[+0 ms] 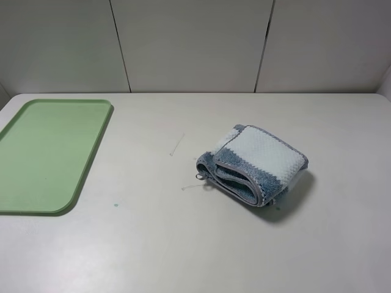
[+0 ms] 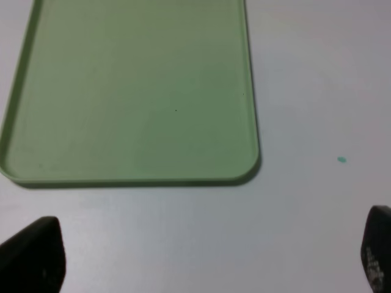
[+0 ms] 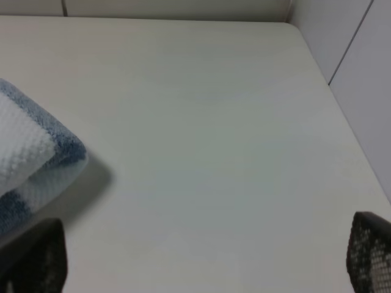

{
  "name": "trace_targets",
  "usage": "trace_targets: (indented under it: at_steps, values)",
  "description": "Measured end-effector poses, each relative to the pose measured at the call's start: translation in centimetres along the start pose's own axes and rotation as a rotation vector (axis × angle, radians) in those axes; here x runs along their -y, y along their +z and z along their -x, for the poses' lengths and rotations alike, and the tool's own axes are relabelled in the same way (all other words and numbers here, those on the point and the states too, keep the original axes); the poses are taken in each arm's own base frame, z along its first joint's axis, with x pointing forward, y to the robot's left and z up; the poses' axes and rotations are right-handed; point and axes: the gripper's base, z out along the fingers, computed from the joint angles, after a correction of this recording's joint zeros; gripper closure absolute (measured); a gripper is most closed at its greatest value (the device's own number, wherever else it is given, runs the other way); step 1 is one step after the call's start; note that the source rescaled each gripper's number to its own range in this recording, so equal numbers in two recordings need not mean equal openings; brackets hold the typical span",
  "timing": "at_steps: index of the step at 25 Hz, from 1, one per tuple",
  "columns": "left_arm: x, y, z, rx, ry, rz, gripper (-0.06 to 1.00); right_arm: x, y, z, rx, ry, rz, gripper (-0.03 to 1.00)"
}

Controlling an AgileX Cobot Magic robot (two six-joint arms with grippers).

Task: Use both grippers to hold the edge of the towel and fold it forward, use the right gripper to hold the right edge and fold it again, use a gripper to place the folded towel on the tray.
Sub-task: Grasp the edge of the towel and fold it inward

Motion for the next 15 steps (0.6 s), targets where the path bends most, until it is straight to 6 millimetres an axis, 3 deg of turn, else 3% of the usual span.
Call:
trace_targets:
  at_steps: [15]
  values:
    - [0.00,0.00,0.00,0.000,0.000,0.000,-0.02,0.00,0.00,0.00,0.000,-0.002,0.000,-0.03]
